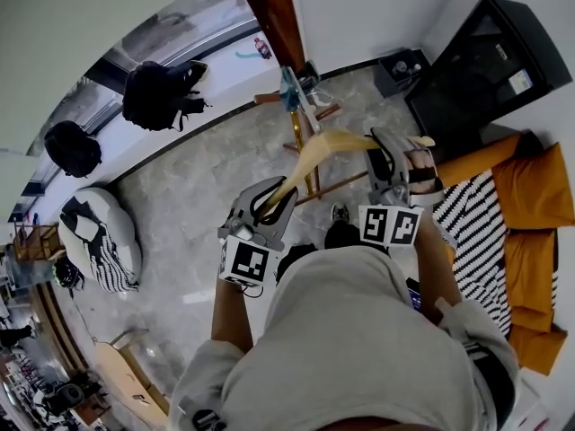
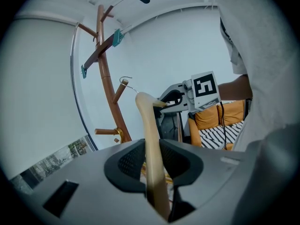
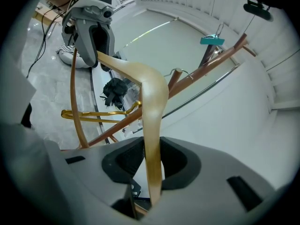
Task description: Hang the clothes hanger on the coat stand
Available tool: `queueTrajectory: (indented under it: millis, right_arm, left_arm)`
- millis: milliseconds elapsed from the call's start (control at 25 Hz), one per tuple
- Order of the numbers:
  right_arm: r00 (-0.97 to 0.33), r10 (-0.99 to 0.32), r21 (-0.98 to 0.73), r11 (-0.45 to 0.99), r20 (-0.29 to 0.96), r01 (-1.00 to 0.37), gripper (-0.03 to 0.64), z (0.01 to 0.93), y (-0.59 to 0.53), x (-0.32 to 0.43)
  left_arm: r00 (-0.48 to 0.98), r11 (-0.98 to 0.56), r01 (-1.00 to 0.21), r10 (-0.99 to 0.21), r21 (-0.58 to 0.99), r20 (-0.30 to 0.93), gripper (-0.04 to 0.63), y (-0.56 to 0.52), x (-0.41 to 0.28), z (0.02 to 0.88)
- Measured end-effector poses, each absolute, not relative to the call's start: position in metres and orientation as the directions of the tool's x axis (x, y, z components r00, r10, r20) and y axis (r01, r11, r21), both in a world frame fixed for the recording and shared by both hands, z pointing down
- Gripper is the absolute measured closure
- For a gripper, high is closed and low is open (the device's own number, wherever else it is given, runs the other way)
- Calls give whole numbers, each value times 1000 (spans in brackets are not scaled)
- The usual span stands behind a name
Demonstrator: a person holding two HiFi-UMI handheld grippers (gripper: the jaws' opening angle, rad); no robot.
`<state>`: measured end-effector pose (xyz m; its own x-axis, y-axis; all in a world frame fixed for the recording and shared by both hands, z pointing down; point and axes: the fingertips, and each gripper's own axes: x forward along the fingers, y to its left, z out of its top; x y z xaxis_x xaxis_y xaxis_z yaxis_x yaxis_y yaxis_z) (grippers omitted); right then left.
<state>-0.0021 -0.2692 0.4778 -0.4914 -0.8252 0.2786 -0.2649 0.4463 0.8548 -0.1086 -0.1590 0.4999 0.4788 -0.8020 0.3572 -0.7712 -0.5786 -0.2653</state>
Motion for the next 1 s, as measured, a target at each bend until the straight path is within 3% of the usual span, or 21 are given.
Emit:
queueTrajectory:
  millis: [1000]
  right_arm:
    - [-509, -807, 814, 495, 300, -304, 520, 503, -291, -8]
  left_arm:
    - [402, -525, -806, -824, -273, 399, 476, -180, -115, 511]
